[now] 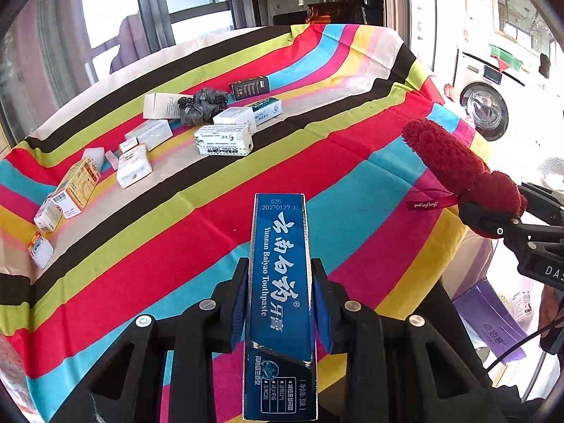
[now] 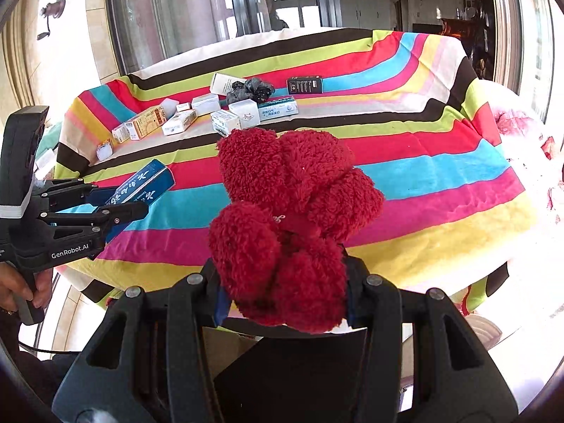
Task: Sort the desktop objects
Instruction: 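Carry the scrunchie and toothpaste box to the cardboard box and release both, then grasp the tall white box with the right tool while the left tool grasps the tissue pack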
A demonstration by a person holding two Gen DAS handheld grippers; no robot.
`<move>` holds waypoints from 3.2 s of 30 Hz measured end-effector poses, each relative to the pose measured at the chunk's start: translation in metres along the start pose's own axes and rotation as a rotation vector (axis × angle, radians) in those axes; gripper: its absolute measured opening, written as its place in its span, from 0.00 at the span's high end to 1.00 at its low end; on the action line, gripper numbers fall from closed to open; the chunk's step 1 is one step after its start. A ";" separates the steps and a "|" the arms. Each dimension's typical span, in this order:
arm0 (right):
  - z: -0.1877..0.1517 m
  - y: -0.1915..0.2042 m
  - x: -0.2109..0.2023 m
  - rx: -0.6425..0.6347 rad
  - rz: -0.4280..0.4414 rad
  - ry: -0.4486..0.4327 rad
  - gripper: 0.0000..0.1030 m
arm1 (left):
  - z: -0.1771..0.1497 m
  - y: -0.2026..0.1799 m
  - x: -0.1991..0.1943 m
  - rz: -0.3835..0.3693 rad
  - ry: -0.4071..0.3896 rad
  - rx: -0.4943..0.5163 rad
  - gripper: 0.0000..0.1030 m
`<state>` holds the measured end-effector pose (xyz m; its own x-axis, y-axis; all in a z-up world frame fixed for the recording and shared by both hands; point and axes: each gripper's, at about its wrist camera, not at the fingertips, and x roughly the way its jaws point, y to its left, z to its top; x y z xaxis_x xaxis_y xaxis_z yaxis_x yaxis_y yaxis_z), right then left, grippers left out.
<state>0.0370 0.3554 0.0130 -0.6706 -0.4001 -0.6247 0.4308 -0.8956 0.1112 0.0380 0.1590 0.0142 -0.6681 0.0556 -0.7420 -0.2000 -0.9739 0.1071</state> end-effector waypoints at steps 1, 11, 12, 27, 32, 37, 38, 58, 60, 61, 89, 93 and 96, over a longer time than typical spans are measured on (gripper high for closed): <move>-0.003 -0.005 -0.003 0.010 -0.010 -0.003 0.51 | 0.001 -0.006 0.000 -0.006 -0.001 0.011 0.68; -0.032 -0.050 -0.041 0.128 -0.104 -0.044 0.51 | 0.016 -0.067 0.002 -0.084 0.006 0.140 0.68; -0.036 -0.056 -0.046 0.148 -0.113 -0.050 0.51 | 0.018 -0.075 0.002 -0.096 0.006 0.159 0.68; -0.109 -0.154 -0.120 0.415 -0.347 -0.064 0.51 | 0.021 -0.235 0.012 -0.357 0.056 0.466 0.68; -0.133 -0.185 -0.141 0.495 -0.446 -0.060 0.51 | 0.019 -0.279 0.016 -0.395 0.063 0.527 0.68; -0.151 -0.209 -0.161 0.536 -0.526 -0.048 0.51 | 0.017 -0.323 0.015 -0.436 0.061 0.591 0.68; -0.153 -0.212 -0.163 0.540 -0.538 -0.048 0.51 | 0.017 -0.332 0.015 -0.442 0.061 0.604 0.68; -0.136 -0.222 -0.175 0.517 -0.624 -0.071 0.23 | 0.017 -0.332 0.013 -0.353 -0.047 0.627 0.16; -0.126 -0.214 -0.169 0.492 -0.604 -0.066 0.23 | 0.018 -0.315 0.011 -0.341 -0.053 0.608 0.16; -0.121 -0.208 -0.164 0.475 -0.595 -0.061 0.23 | 0.019 -0.305 0.011 -0.330 -0.056 0.596 0.16; 0.083 0.052 0.150 -0.195 0.118 0.207 0.16 | 0.029 0.171 0.069 0.206 0.094 -0.256 0.15; 0.113 0.065 0.189 -0.213 0.139 0.234 0.13 | 0.048 0.203 0.099 0.216 0.111 -0.301 0.15; 0.131 0.075 0.209 -0.230 0.204 0.266 0.13 | 0.064 0.216 0.119 0.235 0.107 -0.331 0.15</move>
<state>-0.1504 0.1794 -0.0077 -0.3903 -0.4739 -0.7894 0.6831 -0.7238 0.0968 -0.1303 -0.0308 -0.0084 -0.5862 -0.1830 -0.7892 0.2017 -0.9764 0.0766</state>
